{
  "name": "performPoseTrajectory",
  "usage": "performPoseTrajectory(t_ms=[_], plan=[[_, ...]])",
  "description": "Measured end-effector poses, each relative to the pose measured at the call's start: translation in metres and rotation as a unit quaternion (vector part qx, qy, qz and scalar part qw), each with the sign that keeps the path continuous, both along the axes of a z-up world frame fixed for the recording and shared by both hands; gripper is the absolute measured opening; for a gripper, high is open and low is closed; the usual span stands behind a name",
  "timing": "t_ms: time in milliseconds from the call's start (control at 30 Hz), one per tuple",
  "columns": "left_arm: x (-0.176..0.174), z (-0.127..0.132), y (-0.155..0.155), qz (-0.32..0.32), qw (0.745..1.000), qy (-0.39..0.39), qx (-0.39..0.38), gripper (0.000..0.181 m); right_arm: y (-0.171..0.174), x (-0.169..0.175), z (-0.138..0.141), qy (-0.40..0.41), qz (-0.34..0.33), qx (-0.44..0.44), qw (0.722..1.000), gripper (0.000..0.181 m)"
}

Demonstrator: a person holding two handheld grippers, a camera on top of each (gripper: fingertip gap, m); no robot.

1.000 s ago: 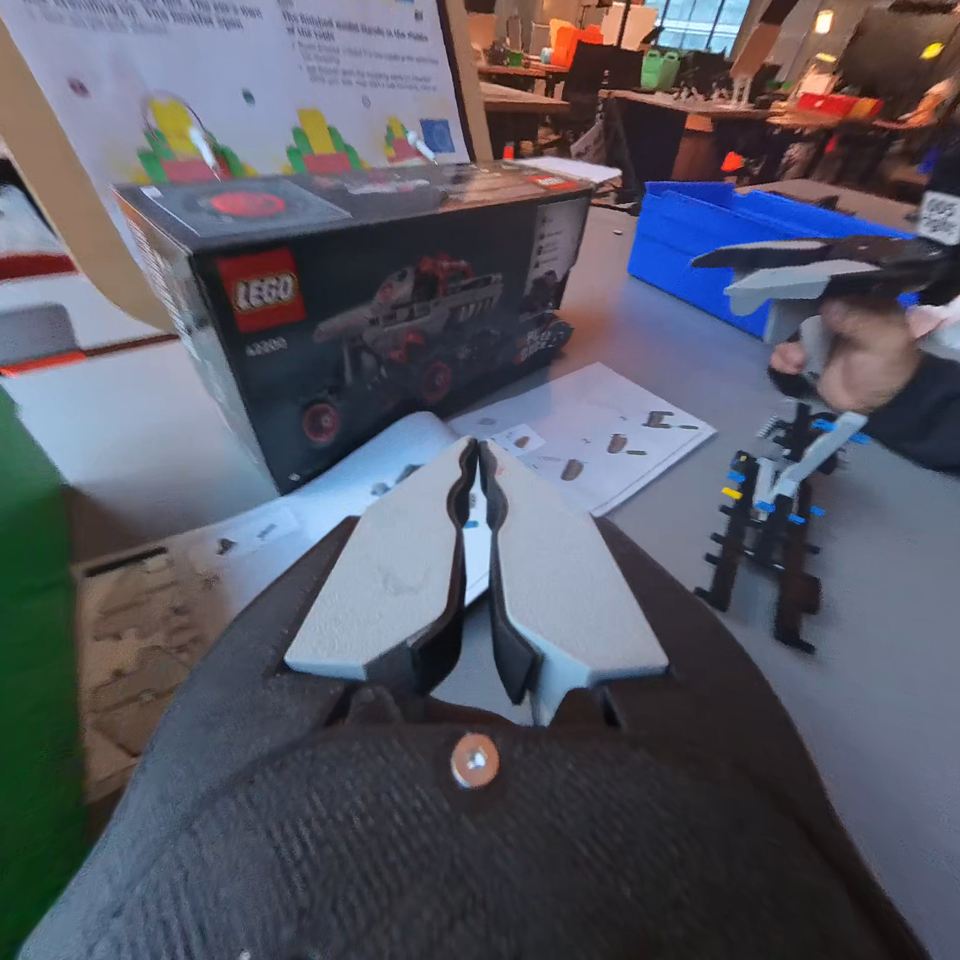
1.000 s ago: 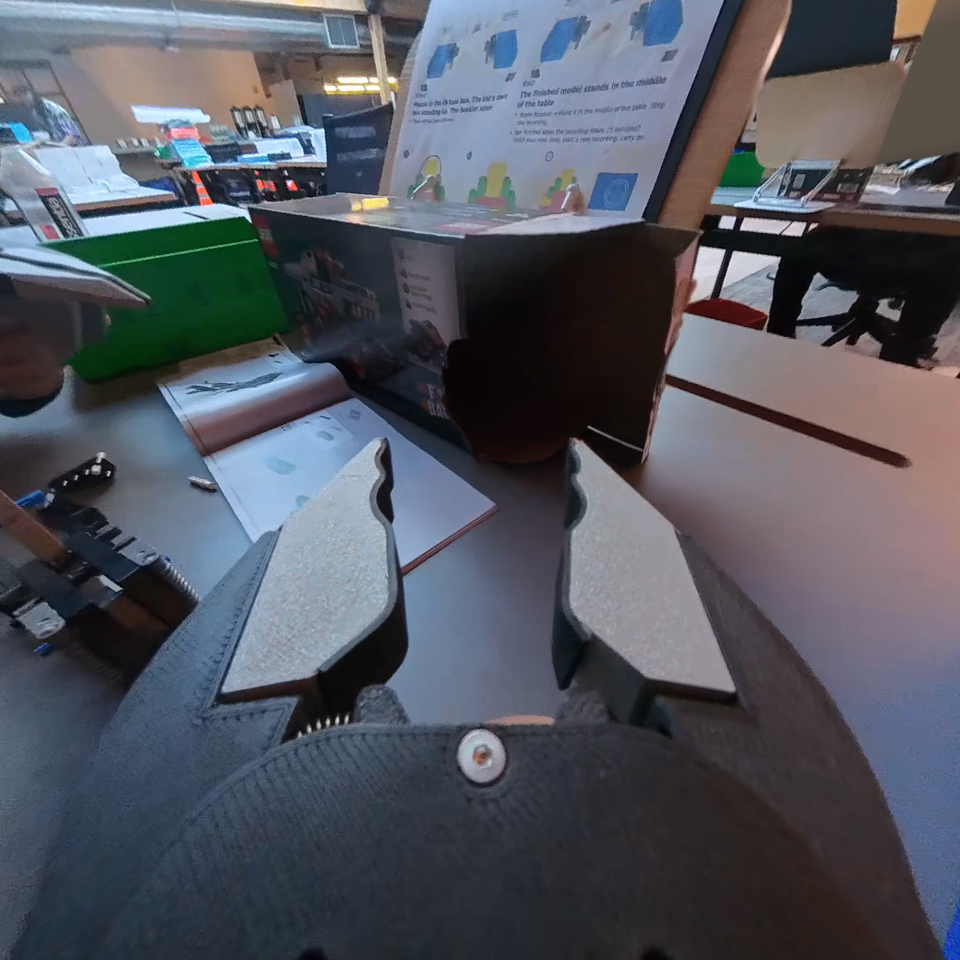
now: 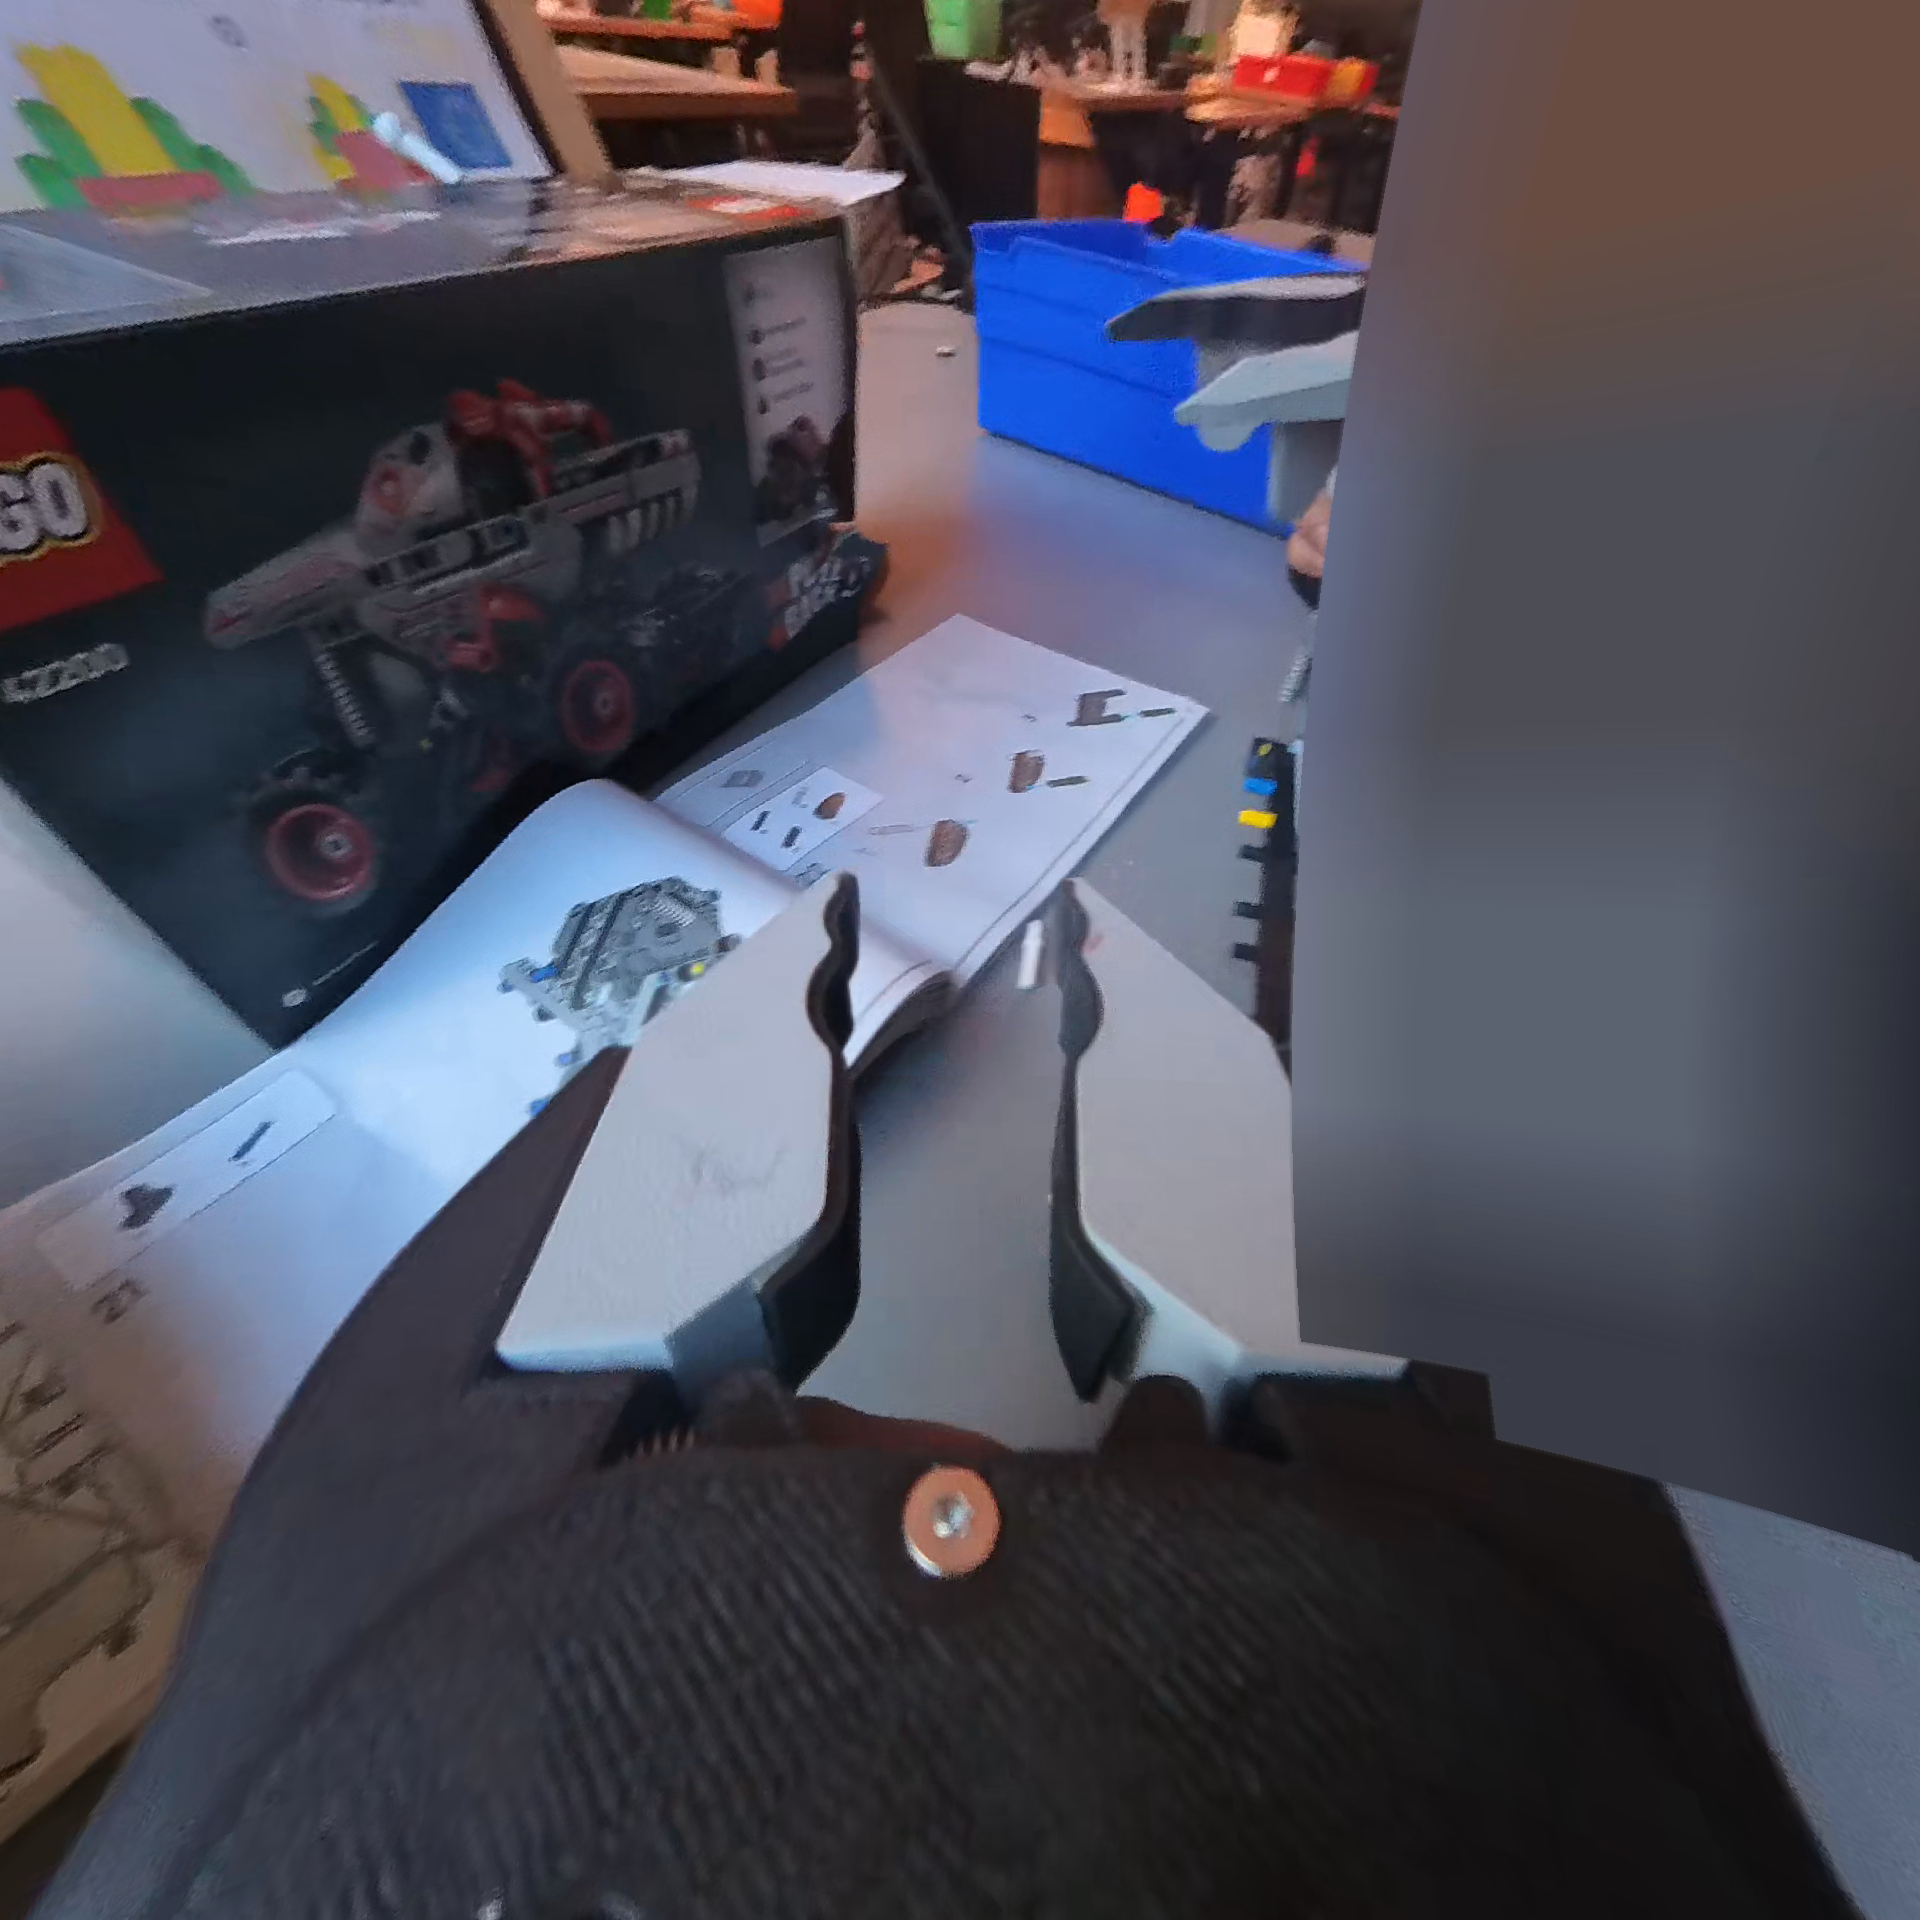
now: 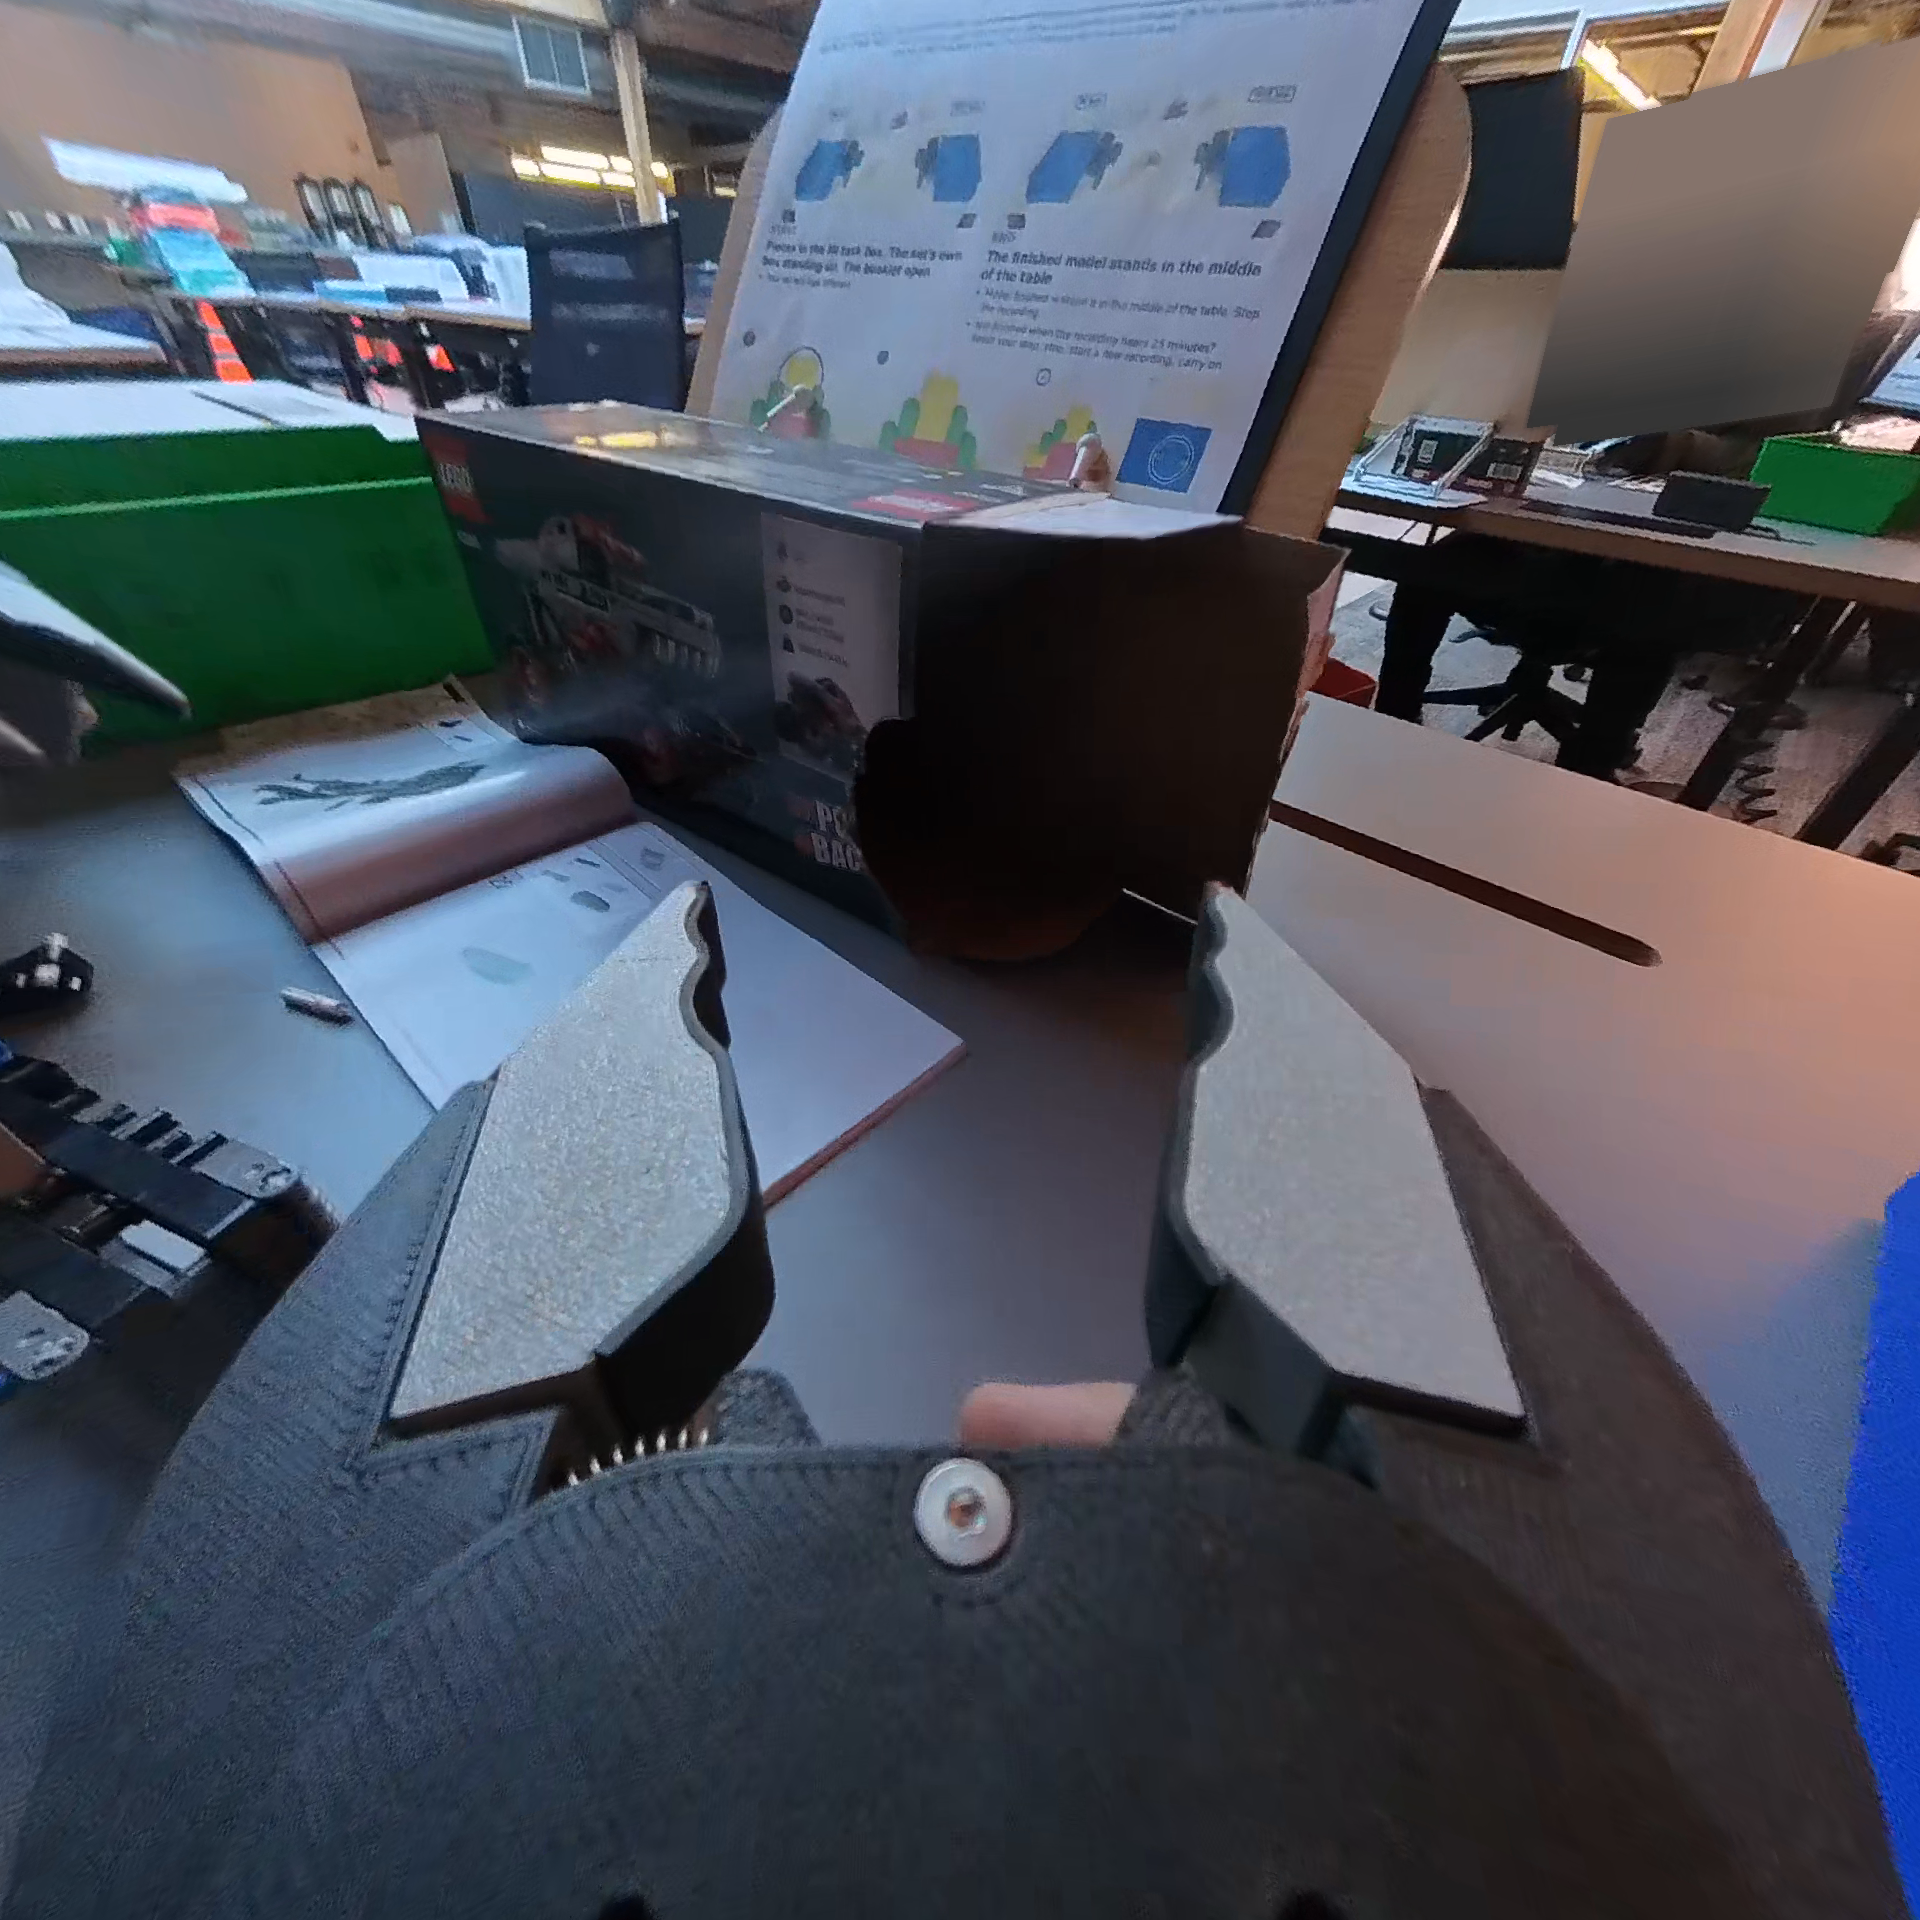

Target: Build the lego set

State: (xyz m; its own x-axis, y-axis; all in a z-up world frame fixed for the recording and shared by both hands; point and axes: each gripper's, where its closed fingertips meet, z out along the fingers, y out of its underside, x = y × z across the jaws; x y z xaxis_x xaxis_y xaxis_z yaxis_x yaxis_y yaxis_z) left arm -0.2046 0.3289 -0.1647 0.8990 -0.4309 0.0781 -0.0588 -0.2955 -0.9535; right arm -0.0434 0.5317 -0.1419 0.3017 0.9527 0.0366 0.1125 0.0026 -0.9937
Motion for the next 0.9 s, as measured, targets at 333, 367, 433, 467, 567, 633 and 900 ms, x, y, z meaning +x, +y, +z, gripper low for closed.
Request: performPoseTrajectory(t_ms=[333, 367, 433, 467, 567, 633, 900], plan=[[-0.003, -0.006, 0.011, -0.010, 0.999, -0.033, -0.012, 0.036, 0.005, 0.015, -0.016, -0.034, -0.027, -0.008, 0.999, 0.092], [-0.004, -0.004, 0.011, -0.010, 0.999, -0.036, -0.003, 0.036, 0.003, 0.015, -0.019, -0.042, -0.025, -0.010, 0.999, 0.093], [-0.004, 0.001, 0.009, -0.020, 0.998, -0.052, 0.007, 0.036, -0.004, 0.013, -0.028, -0.068, -0.014, -0.021, 0.997, 0.095], [-0.003, 0.002, 0.007, -0.028, 0.998, -0.061, 0.005, 0.036, -0.006, 0.013, -0.031, -0.079, -0.015, -0.022, 0.997, 0.098], [-0.005, -0.008, 0.004, -0.038, 0.996, -0.069, -0.033, 0.035, -0.010, 0.011, -0.034, -0.092, -0.007, -0.016, 0.996, 0.093], [-0.004, -0.008, 0.004, -0.041, 0.996, -0.068, -0.036, 0.036, -0.012, 0.008, -0.038, -0.101, 0.010, -0.027, 0.994, 0.098], [0.008, -0.011, -0.001, -0.072, 0.996, -0.043, -0.036, 0.035, -0.013, 0.006, -0.044, -0.130, 0.025, -0.017, 0.991, 0.082]])
